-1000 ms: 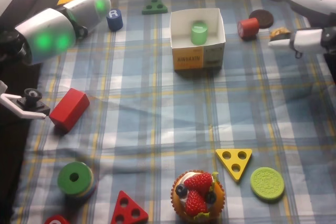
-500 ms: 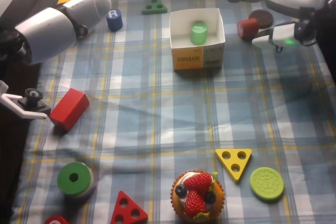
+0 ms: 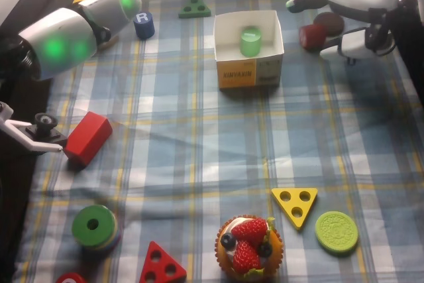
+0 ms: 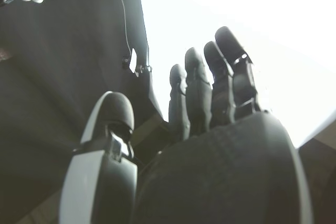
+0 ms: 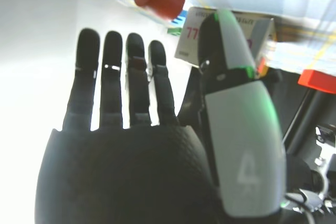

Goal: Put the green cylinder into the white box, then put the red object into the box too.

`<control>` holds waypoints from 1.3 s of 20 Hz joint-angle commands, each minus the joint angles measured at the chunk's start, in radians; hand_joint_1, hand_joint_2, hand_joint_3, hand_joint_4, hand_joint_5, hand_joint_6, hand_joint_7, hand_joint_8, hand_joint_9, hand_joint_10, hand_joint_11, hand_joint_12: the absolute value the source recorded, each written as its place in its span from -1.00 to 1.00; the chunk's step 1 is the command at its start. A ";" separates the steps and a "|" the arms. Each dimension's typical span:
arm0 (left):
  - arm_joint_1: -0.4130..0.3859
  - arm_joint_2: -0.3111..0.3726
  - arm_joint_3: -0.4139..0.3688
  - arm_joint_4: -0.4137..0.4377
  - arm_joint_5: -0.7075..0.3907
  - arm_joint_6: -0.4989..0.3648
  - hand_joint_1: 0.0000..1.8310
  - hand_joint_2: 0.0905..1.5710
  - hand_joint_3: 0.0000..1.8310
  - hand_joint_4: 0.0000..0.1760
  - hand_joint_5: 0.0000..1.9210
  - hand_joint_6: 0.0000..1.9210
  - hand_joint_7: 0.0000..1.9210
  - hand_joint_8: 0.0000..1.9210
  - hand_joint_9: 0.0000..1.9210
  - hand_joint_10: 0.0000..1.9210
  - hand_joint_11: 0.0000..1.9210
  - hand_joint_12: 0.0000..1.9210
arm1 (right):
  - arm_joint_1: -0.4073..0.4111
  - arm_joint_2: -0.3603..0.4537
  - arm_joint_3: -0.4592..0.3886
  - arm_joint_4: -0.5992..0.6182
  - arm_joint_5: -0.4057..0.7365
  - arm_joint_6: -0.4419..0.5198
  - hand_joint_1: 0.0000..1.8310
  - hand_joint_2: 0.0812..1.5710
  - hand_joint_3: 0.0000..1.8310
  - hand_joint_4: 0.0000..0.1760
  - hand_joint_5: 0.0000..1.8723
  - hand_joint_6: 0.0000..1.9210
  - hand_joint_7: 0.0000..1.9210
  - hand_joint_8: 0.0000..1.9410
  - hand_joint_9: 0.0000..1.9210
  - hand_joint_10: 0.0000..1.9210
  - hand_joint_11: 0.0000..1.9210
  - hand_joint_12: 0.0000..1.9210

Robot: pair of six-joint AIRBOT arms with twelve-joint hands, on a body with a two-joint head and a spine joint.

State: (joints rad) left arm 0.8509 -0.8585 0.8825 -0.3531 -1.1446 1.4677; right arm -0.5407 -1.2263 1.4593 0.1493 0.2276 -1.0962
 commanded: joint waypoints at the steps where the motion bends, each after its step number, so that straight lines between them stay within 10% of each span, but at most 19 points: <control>1: -0.006 -0.005 0.001 0.020 -0.122 -0.010 -0.50 0.66 -1.00 -0.69 -0.64 -0.99 -0.61 -1.00 -0.89 -0.46 -1.00 0.07 | 0.019 -0.001 0.006 0.004 0.098 -0.001 0.06 0.47 -1.00 -1.00 -0.64 -0.91 -0.60 -0.99 -0.94 -0.01 -1.00 0.60; 26: 0.000 -0.007 0.001 0.021 -0.126 -0.015 -0.49 0.66 -1.00 -1.00 -0.66 -1.00 -0.64 -1.00 -0.82 -0.55 -1.00 0.28 | 0.018 -0.040 0.055 0.024 0.064 -0.001 0.05 0.55 -1.00 -1.00 -0.44 -0.78 -0.30 -0.88 -0.75 0.03 -1.00 0.78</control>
State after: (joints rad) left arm 0.8581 -0.8639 0.8825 -0.3519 -1.1454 1.4631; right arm -0.5407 -1.2671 1.5089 0.1719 0.1886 -1.0962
